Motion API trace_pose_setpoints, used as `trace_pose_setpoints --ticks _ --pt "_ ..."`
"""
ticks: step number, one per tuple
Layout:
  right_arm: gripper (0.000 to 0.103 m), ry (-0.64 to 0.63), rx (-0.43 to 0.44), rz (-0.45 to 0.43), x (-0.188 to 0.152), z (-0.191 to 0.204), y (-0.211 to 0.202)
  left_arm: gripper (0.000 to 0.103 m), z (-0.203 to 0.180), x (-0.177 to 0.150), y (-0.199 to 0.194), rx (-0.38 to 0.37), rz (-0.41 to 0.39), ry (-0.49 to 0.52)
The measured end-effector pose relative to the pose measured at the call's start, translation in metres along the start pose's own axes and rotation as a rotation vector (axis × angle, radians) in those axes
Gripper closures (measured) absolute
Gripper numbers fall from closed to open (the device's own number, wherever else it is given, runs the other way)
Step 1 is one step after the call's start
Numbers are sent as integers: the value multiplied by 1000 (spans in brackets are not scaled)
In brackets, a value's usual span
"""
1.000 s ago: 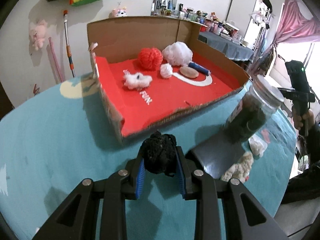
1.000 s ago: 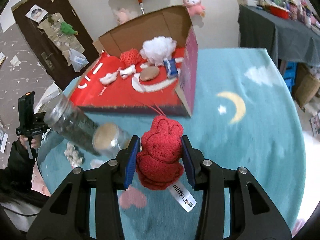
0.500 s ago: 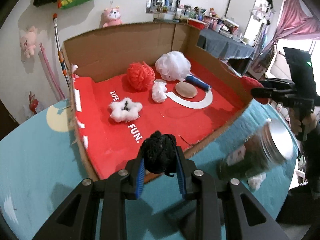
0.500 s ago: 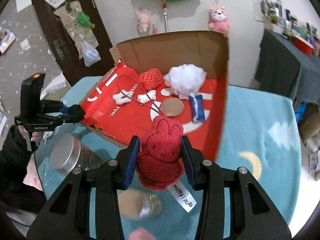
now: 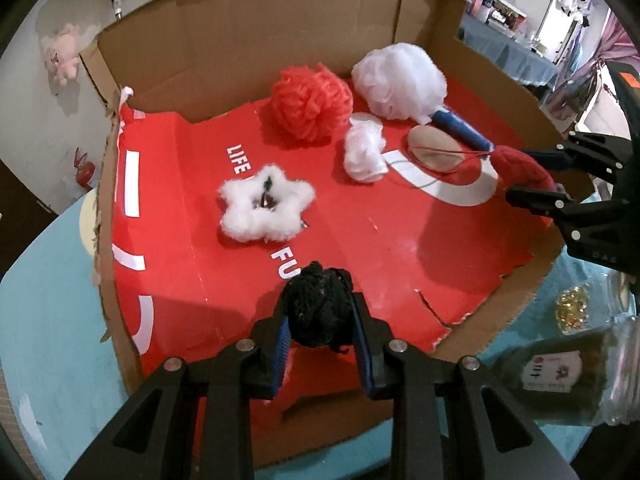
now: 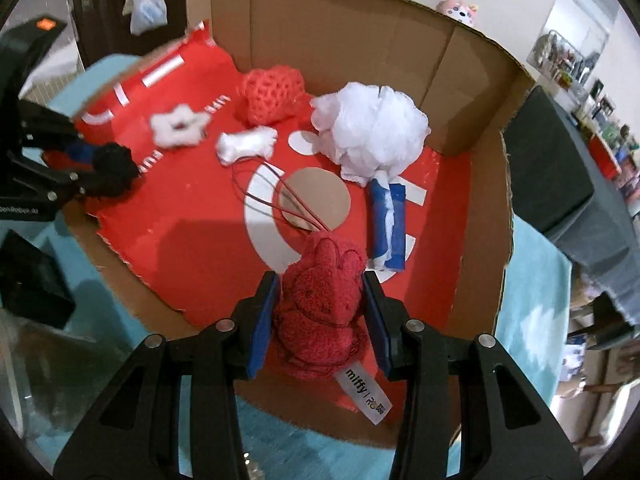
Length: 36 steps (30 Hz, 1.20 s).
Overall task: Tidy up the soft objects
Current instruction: 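Open both grippers to drop the scrunchie and bunny in the box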
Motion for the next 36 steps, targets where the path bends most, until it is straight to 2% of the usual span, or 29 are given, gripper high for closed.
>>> trace_pose_setpoints --ticks 13,20,25,27,34,36 --pt "60 30 9 66 -4 -3 21 72 6 2 7 19 1 5" --pt "59 24 1 74 -6 -3 23 68 3 3 6 19 3 2" --pt "57 26 6 76 -3 -2 26 62 3 3 7 19 -1 0" --pt "55 28 8 76 -3 -2 26 54 3 3 6 19 -7 -3" --pt "50 52 14 49 2 -2 17 41 1 7 -16 10 -76 -18" --pt "50 61 14 39 4 -4 10 33 0 7 -25 10 -104 -26"
Point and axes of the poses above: each gripper's, at about its wrist camera, not at the fingertips, and y roughly the way its jaws point, z to its left, x to its top, the point moved 8 cm from there along y, roughly the way its jaws point, and after that the axes turned 1 degree about z, right-handed, at the moved point
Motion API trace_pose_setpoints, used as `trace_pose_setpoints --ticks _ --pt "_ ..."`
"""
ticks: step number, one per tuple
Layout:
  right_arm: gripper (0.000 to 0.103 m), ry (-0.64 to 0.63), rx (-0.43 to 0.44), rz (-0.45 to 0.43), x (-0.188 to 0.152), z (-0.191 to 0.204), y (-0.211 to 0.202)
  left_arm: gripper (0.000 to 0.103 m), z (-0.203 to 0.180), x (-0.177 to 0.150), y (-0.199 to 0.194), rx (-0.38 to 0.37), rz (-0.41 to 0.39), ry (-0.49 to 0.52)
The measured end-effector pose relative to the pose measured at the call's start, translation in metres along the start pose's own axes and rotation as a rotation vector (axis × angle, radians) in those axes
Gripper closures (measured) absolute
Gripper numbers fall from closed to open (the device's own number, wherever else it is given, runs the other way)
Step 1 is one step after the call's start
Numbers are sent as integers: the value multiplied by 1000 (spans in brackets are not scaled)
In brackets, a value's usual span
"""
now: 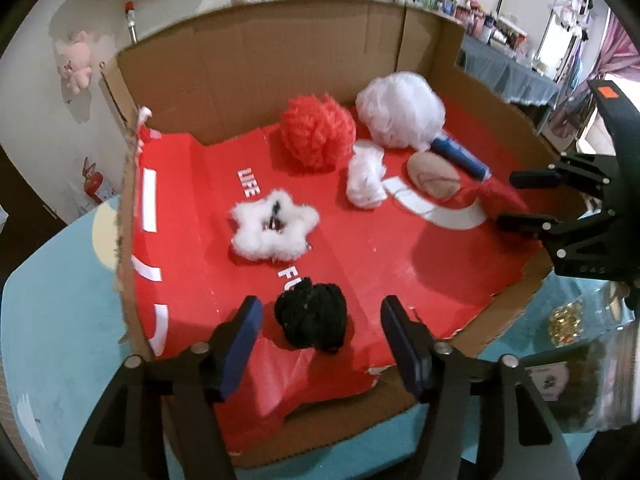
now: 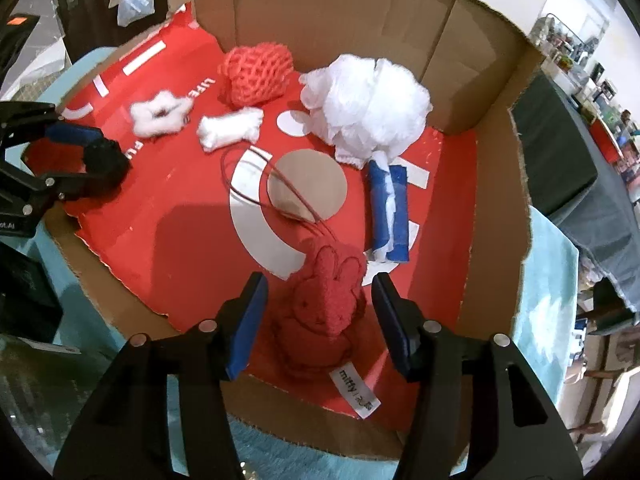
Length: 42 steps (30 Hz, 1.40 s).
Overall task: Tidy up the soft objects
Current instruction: 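Open both grippers to drop the scrunchie and bunny in the box, then withdraw both tools back toward the remaining items on the table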
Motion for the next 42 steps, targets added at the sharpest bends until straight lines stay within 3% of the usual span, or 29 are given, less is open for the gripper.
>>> trace_pose_setpoints --ticks 8,14,26,28,33,42 --pt "35 47 -7 -112 4 -2 -58 14 -4 4 -56 18 -158 -70" --pt "29 85 -7 -251 -4 10 -127 3 -20 -5 -109 66 -300 -90" --pt "24 122 -12 -481 -60 57 -228 0 -67 -59 -214 99 -580 -125" --pt "19 139 -20 -524 -75 64 -241 0 -75 -73 -222 113 -601 -146" --pt "18 191 16 -570 -106 76 -254 0 -92 -102 -223 101 -626 -163" --pt "18 250 -47 -601 -148 94 -245 0 -117 -138 -212 135 -652 -155"
Point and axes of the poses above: each gripper's, at about its wrist camera, not at the fingertips, and y roughly the way its jaws point, z to its left, x to its top, the point moved 8 cm from there along y, roughly the way its jaws point, and after that the axes turned 1 degree about z, right-handed, at the moved point
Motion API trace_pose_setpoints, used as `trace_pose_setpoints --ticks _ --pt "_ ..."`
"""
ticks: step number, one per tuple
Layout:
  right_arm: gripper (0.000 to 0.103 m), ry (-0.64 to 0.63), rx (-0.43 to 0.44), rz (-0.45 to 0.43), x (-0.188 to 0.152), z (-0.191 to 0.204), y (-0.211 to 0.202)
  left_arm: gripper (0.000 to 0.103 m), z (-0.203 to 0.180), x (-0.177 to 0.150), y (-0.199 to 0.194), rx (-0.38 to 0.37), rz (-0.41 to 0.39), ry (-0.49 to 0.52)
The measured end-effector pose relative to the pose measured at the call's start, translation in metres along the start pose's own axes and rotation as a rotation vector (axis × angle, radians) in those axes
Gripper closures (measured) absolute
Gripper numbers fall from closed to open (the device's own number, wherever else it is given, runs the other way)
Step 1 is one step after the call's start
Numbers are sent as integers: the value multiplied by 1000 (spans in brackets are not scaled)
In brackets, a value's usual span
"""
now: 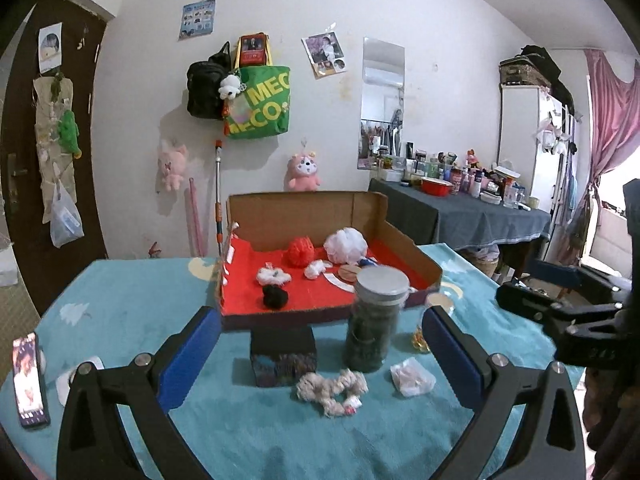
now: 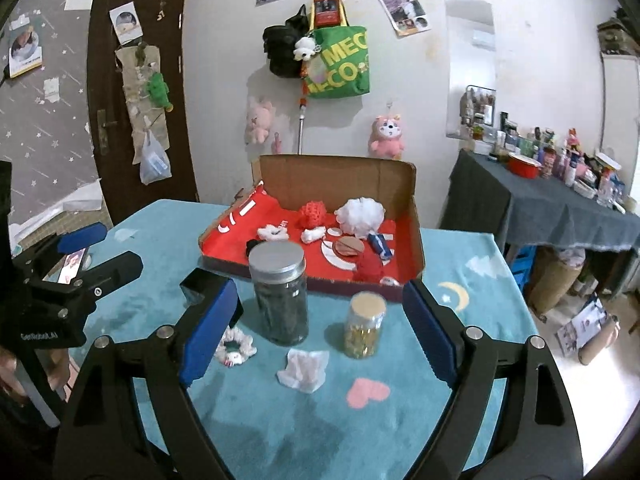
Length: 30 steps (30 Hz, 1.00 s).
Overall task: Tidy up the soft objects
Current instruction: 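Withdraw both tools back toward the remaining items on the table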
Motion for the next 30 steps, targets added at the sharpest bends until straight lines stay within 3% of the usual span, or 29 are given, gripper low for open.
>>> trace_pose_setpoints --ticks 8,14,30 --pt "18 45 -16 37 -45 -2 12 0 -9 -46 14 2 69 18" --pt "18 101 0 82 -71 -8 24 0 -8 -77 29 -7 131 -38" --pt "18 123 -11 181 -122 -7 54 0 -7 -116 51 6 222 -45"
Point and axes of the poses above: each gripper's, at about its wrist camera, not at the fingertips, and y roughly the way its jaws point, z to its left, x to its top, the point moved 8 cm from there along y, roughly the way its jaws point, and after that the axes turned 1 degree about z, right-handed, at the moved point
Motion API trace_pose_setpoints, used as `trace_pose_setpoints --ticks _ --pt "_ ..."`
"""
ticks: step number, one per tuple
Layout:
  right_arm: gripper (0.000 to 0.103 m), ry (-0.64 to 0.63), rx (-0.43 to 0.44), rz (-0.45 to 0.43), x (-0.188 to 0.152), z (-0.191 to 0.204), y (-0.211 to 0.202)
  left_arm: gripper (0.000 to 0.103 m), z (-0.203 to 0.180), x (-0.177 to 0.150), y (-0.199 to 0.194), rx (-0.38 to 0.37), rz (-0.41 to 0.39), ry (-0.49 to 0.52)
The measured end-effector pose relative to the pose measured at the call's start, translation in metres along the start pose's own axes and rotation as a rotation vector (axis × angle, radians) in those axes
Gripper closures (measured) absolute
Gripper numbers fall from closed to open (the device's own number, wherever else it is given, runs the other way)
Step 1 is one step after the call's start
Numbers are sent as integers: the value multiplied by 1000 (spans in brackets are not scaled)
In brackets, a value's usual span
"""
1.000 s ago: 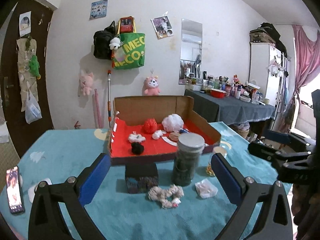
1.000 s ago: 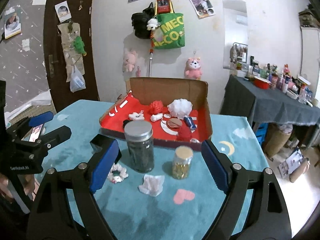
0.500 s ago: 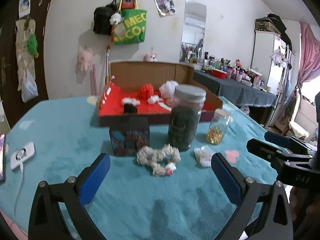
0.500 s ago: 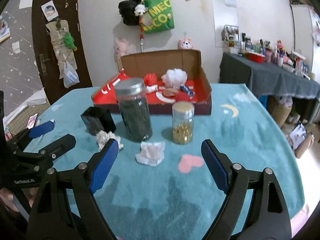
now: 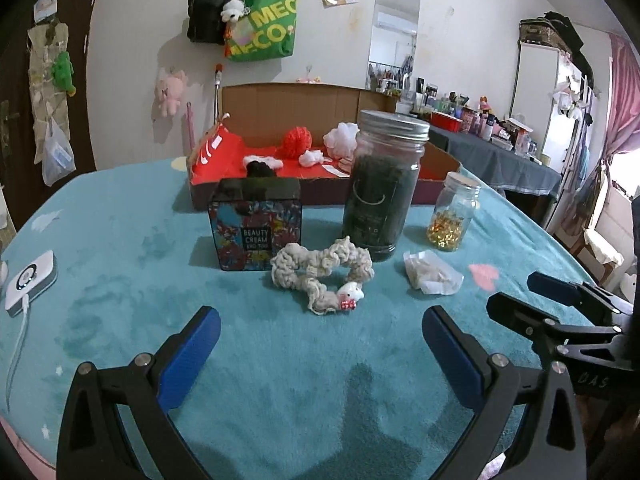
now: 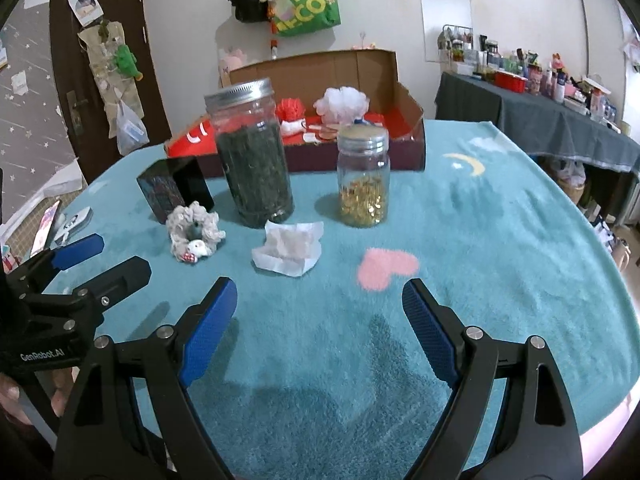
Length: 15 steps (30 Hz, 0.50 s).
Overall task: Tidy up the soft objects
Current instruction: 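Withdraw both tools back toward the remaining items on the table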
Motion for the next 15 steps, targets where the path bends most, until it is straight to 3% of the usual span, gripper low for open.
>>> trace_pose_setpoints --ticks 10,15 --pt "18 -2 51 89 9 1 27 0 4 11 27 -27 94 30" --pt "18 -9 110 167 18 7 51 9 6 19 43 -35 139 68"
Point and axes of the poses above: each gripper's, at about its wrist camera, not at the fingertips, and y roughly the way its jaws point, z to its left, x to its top, the point moved 8 cm from there along y, roughly the way its jaws point, and after that the axes turned 1 degree about z, right-handed, at the moved point
